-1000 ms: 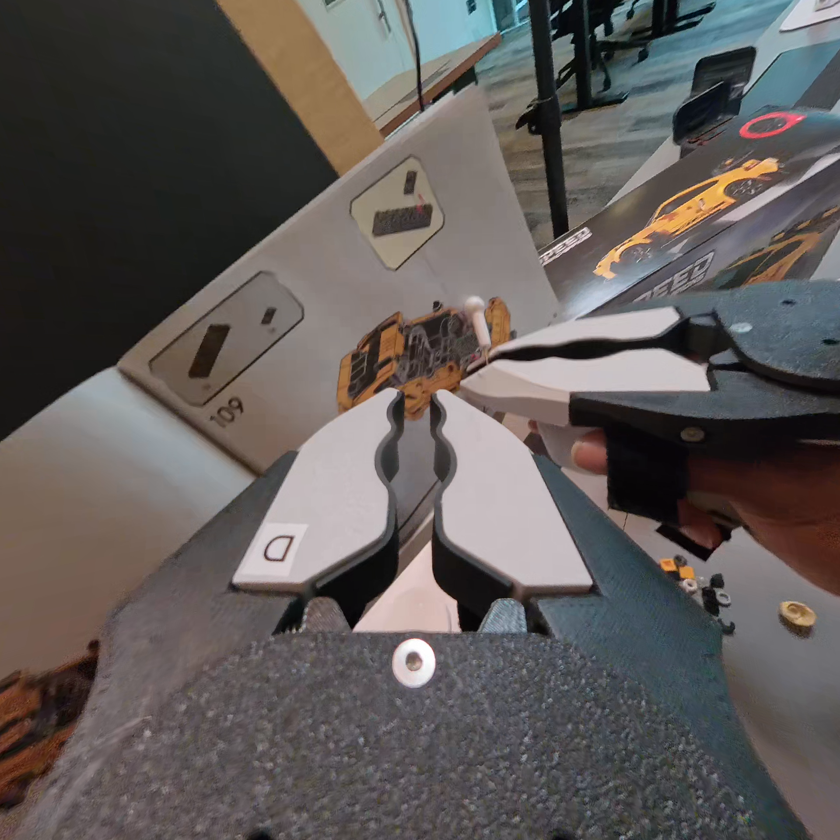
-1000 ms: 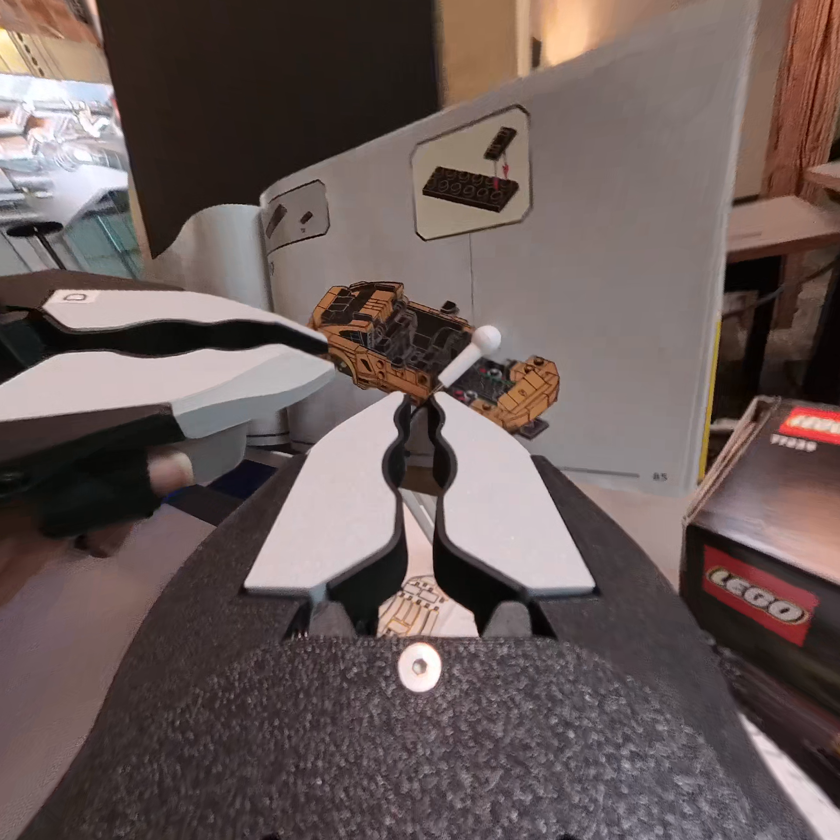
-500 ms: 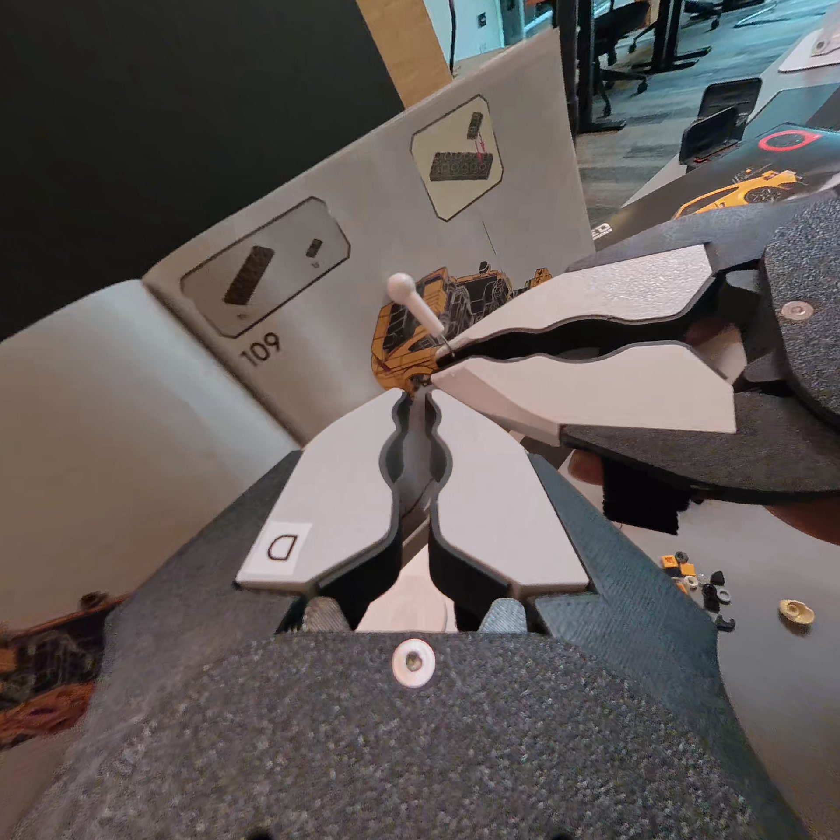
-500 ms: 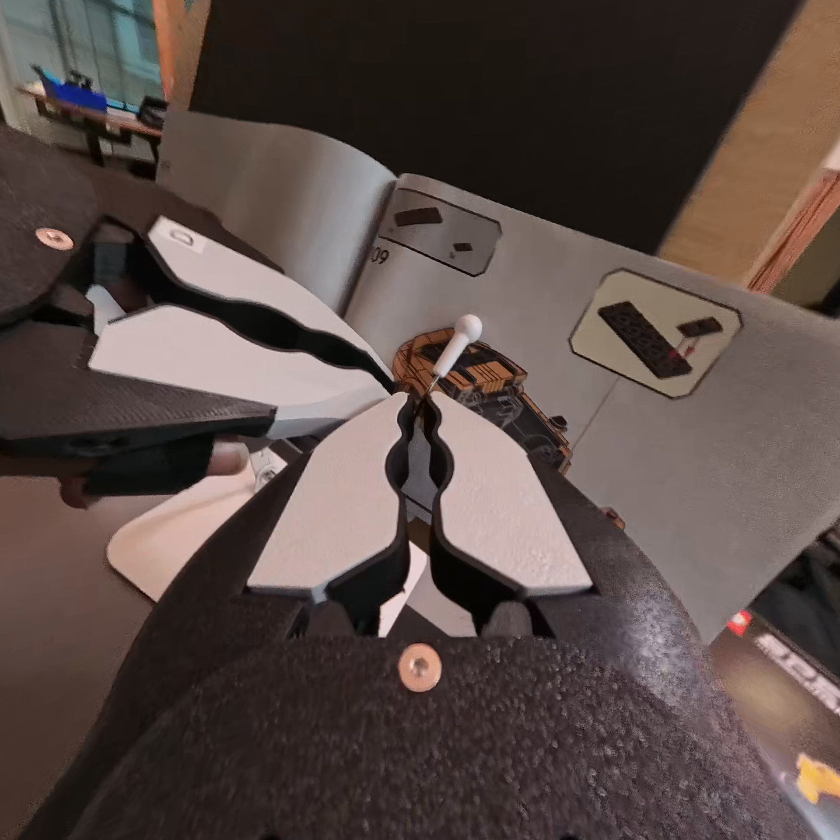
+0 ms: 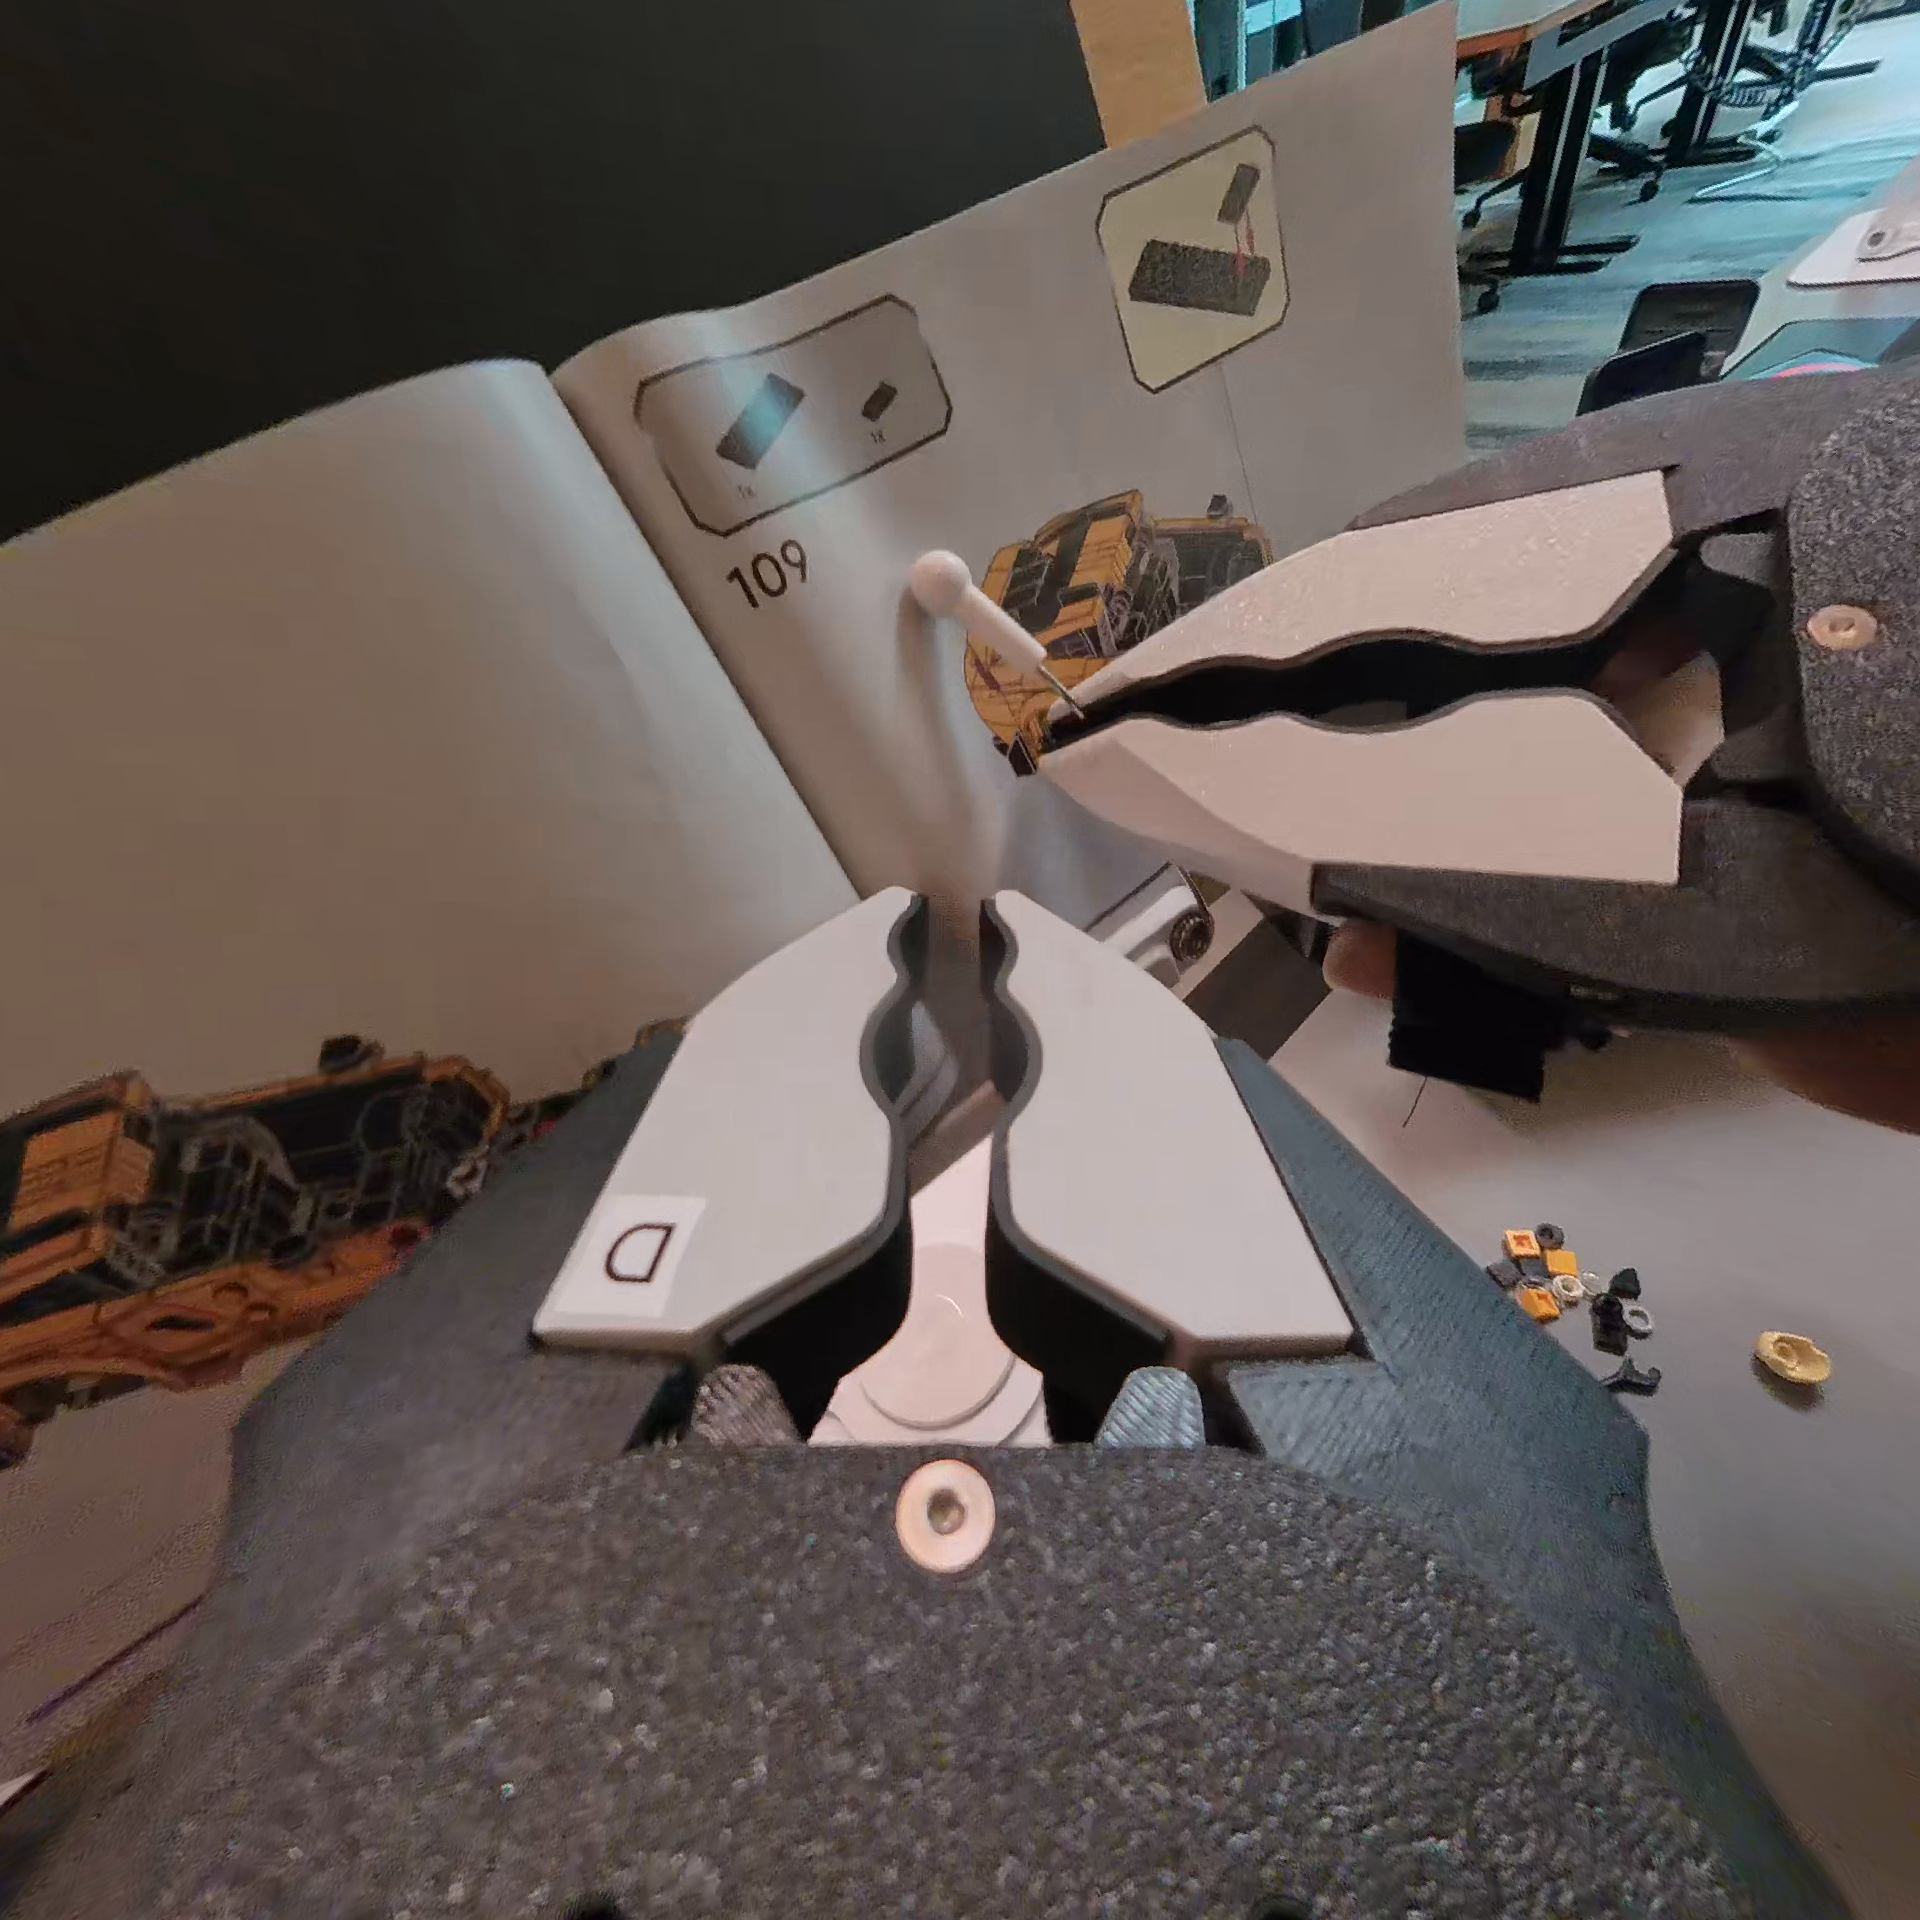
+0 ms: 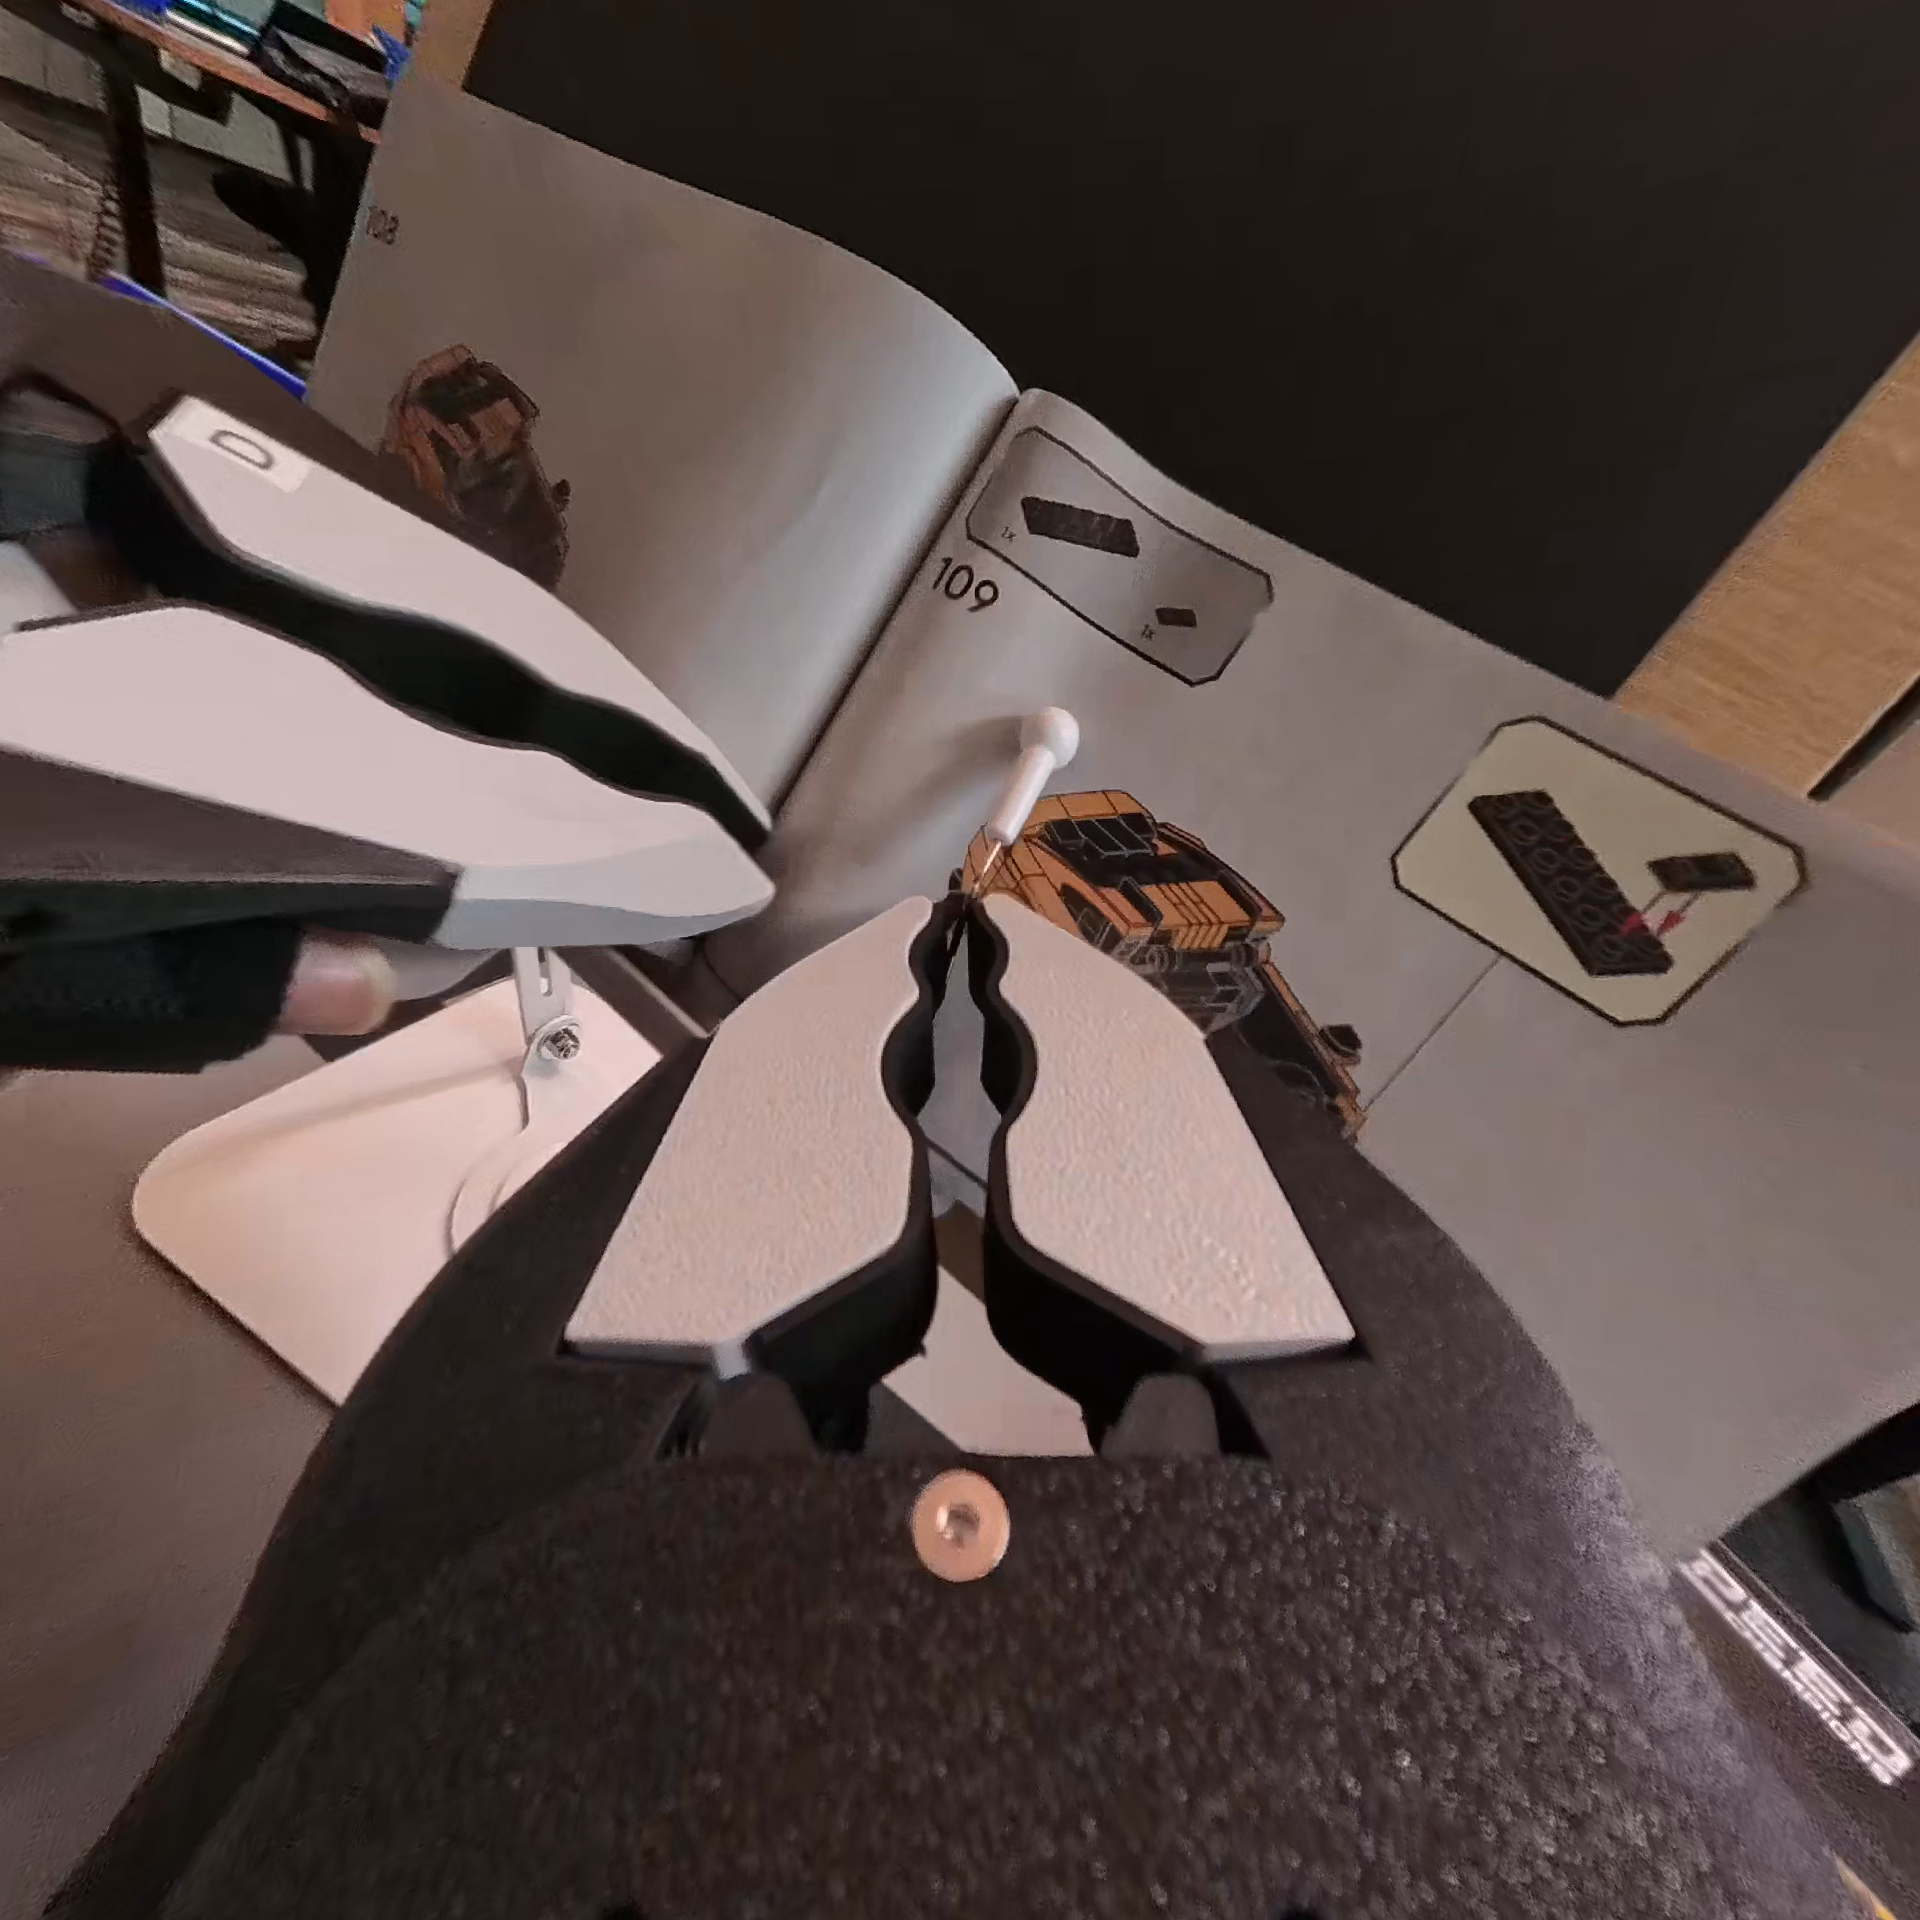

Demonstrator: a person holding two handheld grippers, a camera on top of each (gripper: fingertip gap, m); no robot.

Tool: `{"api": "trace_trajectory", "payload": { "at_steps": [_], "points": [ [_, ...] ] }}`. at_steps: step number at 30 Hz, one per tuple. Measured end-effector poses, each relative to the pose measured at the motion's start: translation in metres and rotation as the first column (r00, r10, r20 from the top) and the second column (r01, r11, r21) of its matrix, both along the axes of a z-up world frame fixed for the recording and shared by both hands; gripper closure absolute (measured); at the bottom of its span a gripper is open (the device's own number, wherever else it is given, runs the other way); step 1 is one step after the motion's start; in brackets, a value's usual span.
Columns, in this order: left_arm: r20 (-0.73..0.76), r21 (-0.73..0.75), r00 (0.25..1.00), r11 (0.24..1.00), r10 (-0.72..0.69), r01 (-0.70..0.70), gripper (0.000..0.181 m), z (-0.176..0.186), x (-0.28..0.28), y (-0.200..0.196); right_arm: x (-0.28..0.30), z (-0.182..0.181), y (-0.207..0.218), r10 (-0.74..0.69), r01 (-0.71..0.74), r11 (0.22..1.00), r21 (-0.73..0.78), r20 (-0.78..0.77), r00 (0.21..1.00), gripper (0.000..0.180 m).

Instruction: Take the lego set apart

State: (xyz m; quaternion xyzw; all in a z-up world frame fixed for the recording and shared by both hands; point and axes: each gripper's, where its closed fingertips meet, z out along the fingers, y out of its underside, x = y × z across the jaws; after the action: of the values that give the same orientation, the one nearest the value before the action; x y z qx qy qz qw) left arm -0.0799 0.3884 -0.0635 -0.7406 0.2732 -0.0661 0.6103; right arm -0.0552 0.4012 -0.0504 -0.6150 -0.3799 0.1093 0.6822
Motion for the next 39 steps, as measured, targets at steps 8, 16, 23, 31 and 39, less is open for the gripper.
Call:
{"api": "trace_trajectory", "payload": {
  "at_steps": [8,16,23,31,39],
  "points": [
    [0.118,0.090,0.992,0.995,0.037,-0.048,0.175,0.003,-0.028,-0.053,0.031,-0.005,-0.034,0.001,0.000,1.000,0.014,-0.064,0.998,0.160],
    [0.275,0.205,0.956,0.966,0.097,-0.157,0.181,0.025,-0.057,-0.111,0.085,0.017,-0.069,-0.150,0.158,0.987,0.032,-0.181,0.972,0.172],
    [0.231,0.300,0.956,0.922,0.180,-0.246,0.179,0.044,-0.080,-0.150,0.079,0.008,-0.029,-0.228,0.222,0.974,-0.050,-0.200,0.953,0.180],
    [0.168,0.288,0.963,0.923,0.213,-0.254,0.178,0.021,-0.089,-0.140,0.069,-0.010,0.009,-0.263,0.250,0.964,-0.089,-0.190,0.946,0.180],
    [0.147,0.264,0.968,0.935,0.204,-0.238,0.178,0.007,-0.086,-0.135,0.074,-0.009,0.012,-0.255,0.242,0.967,-0.084,-0.221,0.941,0.180]
  ]
}}
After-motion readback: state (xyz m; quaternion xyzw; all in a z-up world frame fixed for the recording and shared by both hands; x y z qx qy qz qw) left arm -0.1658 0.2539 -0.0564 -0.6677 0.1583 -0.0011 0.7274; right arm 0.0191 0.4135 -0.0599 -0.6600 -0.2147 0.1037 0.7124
